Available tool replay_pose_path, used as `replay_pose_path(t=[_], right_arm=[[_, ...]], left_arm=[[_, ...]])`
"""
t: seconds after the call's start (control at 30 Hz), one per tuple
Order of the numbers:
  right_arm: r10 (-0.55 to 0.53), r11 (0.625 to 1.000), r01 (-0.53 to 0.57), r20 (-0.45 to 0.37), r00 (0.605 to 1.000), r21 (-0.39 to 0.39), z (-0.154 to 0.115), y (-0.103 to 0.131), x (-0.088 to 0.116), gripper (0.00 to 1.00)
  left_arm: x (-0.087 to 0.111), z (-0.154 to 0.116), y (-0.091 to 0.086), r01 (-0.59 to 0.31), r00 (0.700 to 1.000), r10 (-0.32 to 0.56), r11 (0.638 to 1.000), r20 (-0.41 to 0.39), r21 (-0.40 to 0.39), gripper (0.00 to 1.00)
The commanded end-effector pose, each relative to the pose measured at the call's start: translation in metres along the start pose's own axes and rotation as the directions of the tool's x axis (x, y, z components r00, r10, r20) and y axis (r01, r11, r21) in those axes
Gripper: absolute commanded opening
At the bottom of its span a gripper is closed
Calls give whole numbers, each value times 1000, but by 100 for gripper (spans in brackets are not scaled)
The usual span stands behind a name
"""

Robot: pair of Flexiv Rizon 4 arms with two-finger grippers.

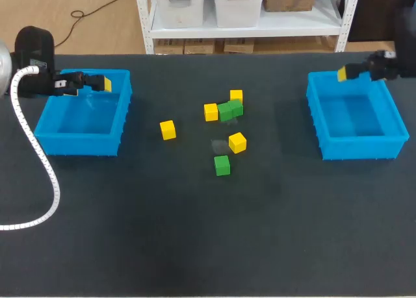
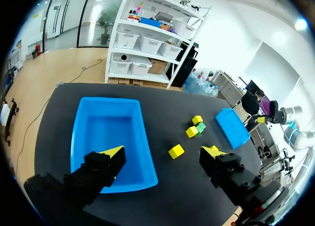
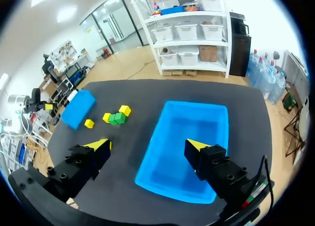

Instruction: Put the green cubes in the right bin and the yellow cubes in the left bin.

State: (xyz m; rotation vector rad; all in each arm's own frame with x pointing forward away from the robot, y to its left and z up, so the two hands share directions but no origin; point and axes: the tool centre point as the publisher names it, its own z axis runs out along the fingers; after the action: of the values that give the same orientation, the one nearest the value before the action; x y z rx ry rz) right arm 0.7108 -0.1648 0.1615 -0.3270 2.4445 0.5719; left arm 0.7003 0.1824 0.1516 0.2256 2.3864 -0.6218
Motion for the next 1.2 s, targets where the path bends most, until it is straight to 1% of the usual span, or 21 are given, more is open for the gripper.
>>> replay_pose_path(t=[0.03,0.13,0.23,0.3,0.37,0.5,0.63,0.83,1.0,1.2], right_arm=[[-20,998,23,-63,998,53,10,23,-12,100],[-43,998,48,-106,993,40,20,41,-16,100],[-51,998,57,-143,988,32,30,68,-19,100],[-93,995,97,-152,984,13,34,91,-20,100],[-114,993,116,-166,979,1,37,107,-20,100],[-122,992,123,-184,975,-4,40,131,-18,100],[-92,995,95,-209,974,5,40,151,-8,100],[-92,995,95,-267,959,0,37,175,9,100],[-107,993,115,-316,943,4,35,191,23,100],[-87,995,97,-365,927,10,40,203,43,100]], left_arm=[[1,0,2,-2,1000,2,1000,7,12,100],[1,0,2,-2,1000,2,1000,7,12,100],[1,0,2,-2,1000,2,1000,7,12,100],[1,0,2,-2,1000,2,1000,7,12,100],[1,0,2,-2,1000,2,1000,7,12,100],[1,0,2,-2,1000,2,1000,7,12,100],[1,0,2,-2,1000,2,1000,7,12,100],[1,0,2,-2,1000,2,1000,7,12,100],[1,0,2,-2,1000,2,1000,7,12,100],[1,0,2,-2,1000,2,1000,7,12,100]])
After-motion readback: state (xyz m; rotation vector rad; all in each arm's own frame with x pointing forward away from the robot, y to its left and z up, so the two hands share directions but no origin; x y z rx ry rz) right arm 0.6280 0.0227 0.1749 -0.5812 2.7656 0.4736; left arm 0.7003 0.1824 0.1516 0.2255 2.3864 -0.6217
